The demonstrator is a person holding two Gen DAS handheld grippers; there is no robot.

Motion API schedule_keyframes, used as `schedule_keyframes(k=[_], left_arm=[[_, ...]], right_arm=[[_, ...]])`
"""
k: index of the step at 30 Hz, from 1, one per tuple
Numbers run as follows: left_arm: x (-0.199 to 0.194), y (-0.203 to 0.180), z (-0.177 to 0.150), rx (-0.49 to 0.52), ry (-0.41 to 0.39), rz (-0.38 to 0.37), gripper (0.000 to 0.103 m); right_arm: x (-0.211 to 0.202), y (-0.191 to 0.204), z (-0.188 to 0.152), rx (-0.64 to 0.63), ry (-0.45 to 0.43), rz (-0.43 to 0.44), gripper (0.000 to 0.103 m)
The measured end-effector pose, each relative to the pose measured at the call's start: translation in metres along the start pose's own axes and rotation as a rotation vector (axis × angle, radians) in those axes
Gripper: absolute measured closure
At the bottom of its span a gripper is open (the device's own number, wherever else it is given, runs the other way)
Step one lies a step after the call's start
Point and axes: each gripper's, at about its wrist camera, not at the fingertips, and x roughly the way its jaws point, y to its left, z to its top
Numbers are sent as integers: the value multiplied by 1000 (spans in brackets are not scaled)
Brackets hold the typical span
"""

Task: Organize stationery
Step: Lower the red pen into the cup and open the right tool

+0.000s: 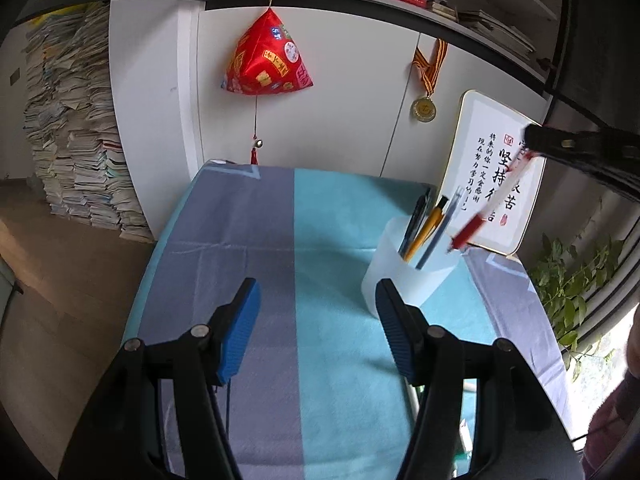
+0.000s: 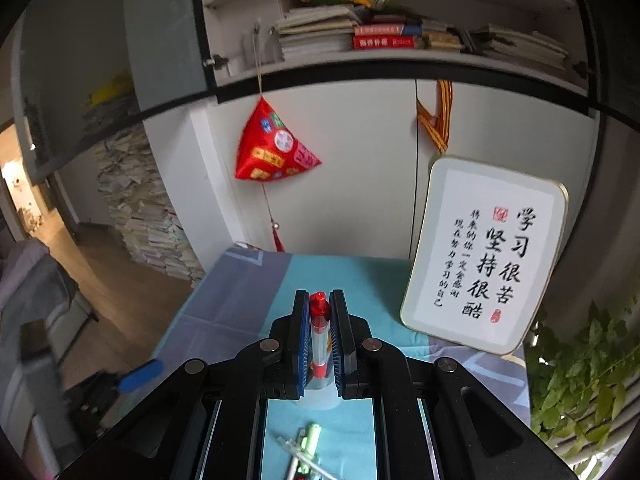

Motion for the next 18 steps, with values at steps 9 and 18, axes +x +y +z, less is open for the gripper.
schedule_keyframes(k=[9, 18], left_arm=[[1, -3, -9, 23, 8, -25, 45], [3, -6, -18, 29, 34, -34, 45]], right_arm=[[43, -14, -18, 50, 88, -15, 92], [62, -19, -33, 64, 161, 0, 92]])
